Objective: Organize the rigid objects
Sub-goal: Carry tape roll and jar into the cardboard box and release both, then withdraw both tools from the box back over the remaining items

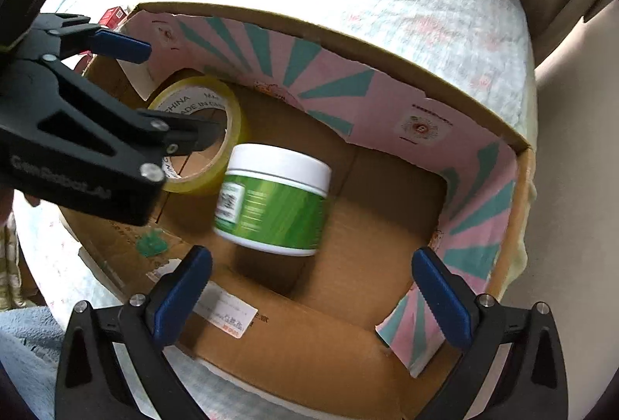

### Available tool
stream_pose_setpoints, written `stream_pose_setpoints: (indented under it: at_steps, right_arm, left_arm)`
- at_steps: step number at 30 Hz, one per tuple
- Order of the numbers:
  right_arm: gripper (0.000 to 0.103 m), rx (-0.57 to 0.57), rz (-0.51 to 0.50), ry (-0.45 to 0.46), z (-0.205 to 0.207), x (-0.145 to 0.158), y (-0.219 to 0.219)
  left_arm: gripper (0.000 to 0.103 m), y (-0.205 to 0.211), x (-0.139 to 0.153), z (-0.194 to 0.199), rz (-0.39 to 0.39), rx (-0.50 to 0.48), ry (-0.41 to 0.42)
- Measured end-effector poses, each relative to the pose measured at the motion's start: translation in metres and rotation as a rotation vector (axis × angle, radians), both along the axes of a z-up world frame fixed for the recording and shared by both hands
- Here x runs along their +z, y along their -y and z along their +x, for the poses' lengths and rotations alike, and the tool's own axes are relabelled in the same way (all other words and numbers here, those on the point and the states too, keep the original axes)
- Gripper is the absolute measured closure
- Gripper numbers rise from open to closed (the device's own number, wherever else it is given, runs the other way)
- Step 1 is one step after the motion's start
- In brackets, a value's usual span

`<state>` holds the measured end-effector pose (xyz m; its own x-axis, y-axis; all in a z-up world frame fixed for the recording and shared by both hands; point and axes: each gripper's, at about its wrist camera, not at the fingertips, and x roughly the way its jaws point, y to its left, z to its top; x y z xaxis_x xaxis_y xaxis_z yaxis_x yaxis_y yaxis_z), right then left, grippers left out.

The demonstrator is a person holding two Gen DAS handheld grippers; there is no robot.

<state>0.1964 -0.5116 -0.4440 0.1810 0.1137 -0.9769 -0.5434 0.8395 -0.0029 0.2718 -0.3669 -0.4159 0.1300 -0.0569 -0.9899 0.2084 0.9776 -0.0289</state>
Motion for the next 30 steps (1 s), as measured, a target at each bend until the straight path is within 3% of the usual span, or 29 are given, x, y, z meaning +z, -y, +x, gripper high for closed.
stream_pose_setpoints:
  at_steps: [5, 10, 22, 30]
  right_arm:
    - [0.000, -0.053, 0.020, -0.030, 0.000, 0.016, 0.001]
    - [0.000, -0.076, 0.026, 0.008, 0.000, 0.038, 0.003]
    - [0.000, -0.012, -0.009, 0.105, -0.015, 0.097, -0.014]
    - [0.000, 0.037, 0.014, 0.202, -0.036, 0.145, -0.039]
  left_arm:
    - [0.000, 0.001, 0.024, 0.003, 0.009, -0.015, 0.023]
    - [0.000, -0.005, 0.046, -0.003, -0.012, -0.005, 0.053]
    - [0.000, -0.024, 0.129, -0.033, -0.039, 0.003, 0.178]
    - [0.000, -0.066, 0.192, -0.067, -0.059, 0.059, 0.282]
